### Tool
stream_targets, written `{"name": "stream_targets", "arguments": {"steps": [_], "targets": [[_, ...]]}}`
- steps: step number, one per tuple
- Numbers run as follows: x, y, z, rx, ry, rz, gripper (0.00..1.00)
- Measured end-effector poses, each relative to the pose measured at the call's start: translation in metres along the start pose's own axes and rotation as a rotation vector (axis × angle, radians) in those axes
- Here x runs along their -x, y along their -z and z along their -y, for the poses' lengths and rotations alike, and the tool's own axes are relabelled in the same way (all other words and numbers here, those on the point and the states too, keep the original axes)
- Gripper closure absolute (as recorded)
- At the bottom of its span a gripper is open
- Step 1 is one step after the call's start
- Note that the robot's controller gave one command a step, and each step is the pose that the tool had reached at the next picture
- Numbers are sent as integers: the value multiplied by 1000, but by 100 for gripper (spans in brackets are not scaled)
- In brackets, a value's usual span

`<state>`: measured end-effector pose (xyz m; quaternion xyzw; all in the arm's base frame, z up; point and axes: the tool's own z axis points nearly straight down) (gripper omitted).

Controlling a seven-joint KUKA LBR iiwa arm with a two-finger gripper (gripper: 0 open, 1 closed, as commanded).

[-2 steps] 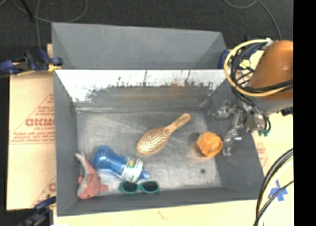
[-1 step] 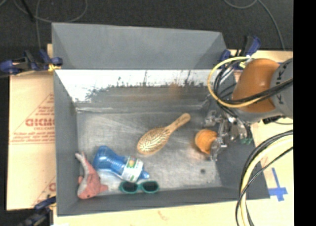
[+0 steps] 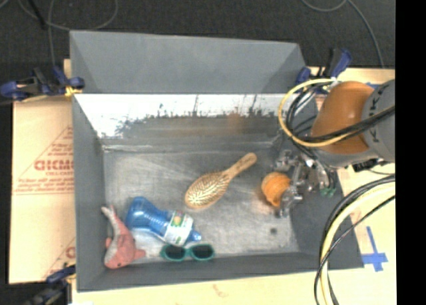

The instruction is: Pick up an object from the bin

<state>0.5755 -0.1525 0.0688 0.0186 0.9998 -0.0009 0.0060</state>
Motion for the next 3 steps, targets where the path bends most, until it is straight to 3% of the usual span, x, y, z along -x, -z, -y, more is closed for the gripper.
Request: {"name": "stream_targets", "arguments": {"steps": [1, 2, 3], "targets": [[3, 34, 10, 1, 9, -4, 0], [7, 13, 5, -5, 3, 1, 100], [7, 13, 5, -5, 3, 1, 100]]}}
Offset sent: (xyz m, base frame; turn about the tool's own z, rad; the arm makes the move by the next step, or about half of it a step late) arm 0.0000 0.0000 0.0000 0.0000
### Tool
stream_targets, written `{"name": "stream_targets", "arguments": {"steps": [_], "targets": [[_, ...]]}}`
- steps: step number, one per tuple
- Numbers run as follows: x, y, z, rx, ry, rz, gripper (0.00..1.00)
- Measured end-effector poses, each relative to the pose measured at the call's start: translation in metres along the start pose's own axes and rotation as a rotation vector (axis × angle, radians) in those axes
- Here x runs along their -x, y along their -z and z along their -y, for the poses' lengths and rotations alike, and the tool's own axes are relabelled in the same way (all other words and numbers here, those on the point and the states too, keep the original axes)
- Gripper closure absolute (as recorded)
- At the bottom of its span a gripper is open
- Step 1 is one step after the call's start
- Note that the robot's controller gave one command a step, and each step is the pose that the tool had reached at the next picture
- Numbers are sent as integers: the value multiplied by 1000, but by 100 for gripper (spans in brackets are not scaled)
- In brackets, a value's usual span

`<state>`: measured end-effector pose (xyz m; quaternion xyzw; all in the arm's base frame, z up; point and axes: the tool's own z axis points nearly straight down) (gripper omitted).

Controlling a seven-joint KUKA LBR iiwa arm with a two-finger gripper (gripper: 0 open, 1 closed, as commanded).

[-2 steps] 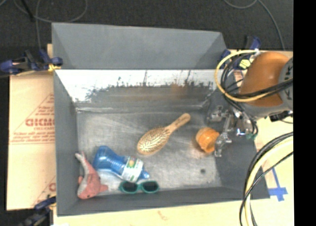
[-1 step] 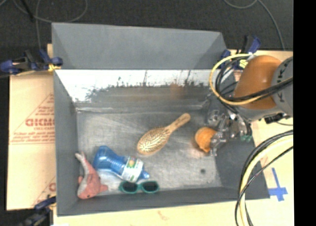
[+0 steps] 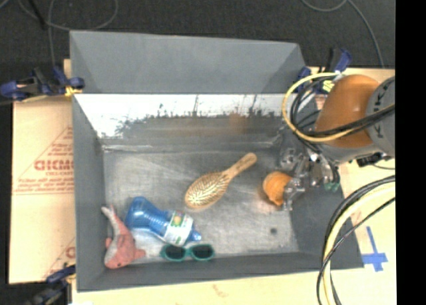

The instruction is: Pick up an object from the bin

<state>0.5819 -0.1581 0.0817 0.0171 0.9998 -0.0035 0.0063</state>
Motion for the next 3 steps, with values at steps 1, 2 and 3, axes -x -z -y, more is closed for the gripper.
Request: {"name": "stream_targets", "arguments": {"steps": [1, 2, 3], "targets": [[0, 1, 0, 0, 0, 0, 100], [-1, 7, 0, 2, 1, -2, 100], [0, 10, 1, 3, 0, -4, 100]]}}
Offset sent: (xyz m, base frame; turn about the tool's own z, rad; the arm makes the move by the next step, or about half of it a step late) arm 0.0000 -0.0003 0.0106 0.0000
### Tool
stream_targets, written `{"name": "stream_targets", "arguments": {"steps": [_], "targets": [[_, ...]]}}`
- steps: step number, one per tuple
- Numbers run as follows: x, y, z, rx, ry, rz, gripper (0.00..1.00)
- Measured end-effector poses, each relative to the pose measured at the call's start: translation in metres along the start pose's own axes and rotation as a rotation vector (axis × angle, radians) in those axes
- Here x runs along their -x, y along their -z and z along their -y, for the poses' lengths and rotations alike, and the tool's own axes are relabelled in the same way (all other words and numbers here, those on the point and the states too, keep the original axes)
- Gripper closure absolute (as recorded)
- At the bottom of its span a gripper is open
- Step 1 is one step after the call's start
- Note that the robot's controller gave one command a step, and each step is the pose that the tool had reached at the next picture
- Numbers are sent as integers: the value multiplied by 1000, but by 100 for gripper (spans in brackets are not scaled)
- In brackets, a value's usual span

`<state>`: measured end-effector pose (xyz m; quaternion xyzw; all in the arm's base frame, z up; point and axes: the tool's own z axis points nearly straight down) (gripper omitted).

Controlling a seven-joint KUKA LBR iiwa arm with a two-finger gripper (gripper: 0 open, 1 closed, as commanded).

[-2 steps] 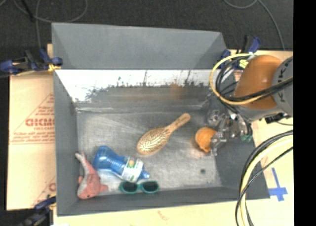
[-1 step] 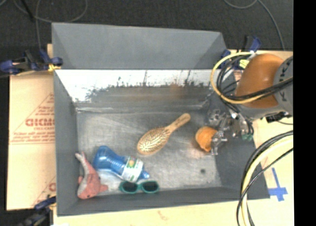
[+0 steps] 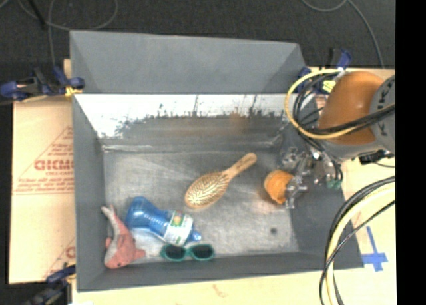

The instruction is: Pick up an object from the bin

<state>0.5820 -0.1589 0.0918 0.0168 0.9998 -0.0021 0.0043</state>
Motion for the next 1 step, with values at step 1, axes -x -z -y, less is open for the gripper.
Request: {"name": "stream_targets", "arguments": {"steps": [1], "targets": [[0, 1, 1, 1, 0, -2, 100]]}}
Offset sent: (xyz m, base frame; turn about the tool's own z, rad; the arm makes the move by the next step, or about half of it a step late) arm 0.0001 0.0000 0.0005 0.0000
